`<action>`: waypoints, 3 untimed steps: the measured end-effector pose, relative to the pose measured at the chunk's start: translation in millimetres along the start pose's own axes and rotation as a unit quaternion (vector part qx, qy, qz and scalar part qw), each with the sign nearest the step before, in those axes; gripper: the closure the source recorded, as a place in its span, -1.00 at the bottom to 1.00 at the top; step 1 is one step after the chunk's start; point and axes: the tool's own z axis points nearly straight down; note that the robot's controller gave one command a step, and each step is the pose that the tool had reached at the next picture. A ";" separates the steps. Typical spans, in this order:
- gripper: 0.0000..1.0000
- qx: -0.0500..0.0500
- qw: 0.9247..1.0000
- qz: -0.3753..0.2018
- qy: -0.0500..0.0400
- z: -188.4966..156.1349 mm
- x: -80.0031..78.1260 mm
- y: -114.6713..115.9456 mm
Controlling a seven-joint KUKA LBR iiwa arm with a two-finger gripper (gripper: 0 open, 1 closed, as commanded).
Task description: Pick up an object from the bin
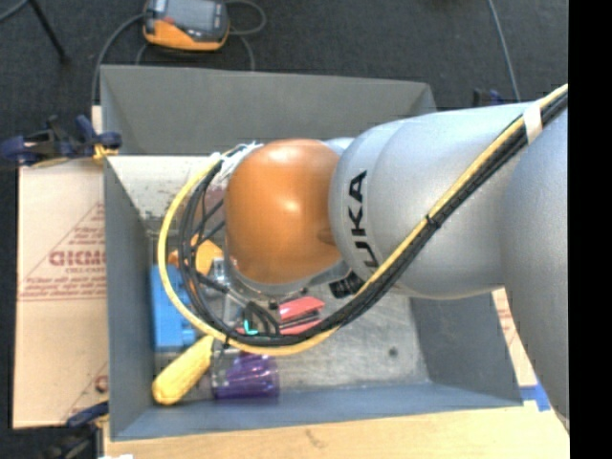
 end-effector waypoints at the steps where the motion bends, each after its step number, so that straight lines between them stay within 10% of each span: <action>1: -1.00 -0.001 1.000 0.002 -0.003 -3.6 -2.0 -0.9; 2: -1.00 0.000 0.998 -0.063 -0.005 53.9 -6.3 10.9; 3: -1.00 0.001 0.971 -0.240 -0.003 70.0 -12.4 20.7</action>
Offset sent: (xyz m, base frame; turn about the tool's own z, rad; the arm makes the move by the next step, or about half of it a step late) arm 0.0072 0.0299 -0.1354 -0.3058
